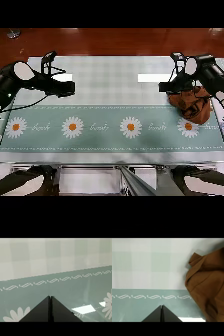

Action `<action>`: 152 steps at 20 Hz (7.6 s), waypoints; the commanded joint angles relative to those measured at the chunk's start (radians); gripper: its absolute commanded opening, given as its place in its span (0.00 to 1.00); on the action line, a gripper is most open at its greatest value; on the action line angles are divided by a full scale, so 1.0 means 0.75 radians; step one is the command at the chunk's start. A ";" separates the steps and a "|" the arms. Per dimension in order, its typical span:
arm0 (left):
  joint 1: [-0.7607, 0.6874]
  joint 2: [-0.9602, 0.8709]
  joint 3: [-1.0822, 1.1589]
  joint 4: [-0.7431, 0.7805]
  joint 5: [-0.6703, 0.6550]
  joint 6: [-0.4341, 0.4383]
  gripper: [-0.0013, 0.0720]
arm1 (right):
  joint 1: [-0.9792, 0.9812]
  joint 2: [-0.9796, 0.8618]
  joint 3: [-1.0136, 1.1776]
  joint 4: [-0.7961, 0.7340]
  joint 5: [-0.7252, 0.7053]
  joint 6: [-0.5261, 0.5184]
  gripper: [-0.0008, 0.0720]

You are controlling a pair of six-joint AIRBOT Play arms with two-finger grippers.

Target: Fold the shirts.

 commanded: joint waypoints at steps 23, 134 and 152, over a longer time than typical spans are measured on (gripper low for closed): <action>0.034 -0.111 -0.001 0.232 0.381 0.054 0.98 | -0.727 -0.100 -0.197 0.108 -0.287 0.097 0.88; 0.602 0.518 0.811 -0.822 -0.004 0.553 0.05 | -0.067 0.684 0.807 0.553 0.128 -0.290 0.05; 0.612 1.029 -0.105 -0.503 -0.298 0.335 0.05 | -0.067 0.994 0.012 0.572 0.302 -0.276 0.05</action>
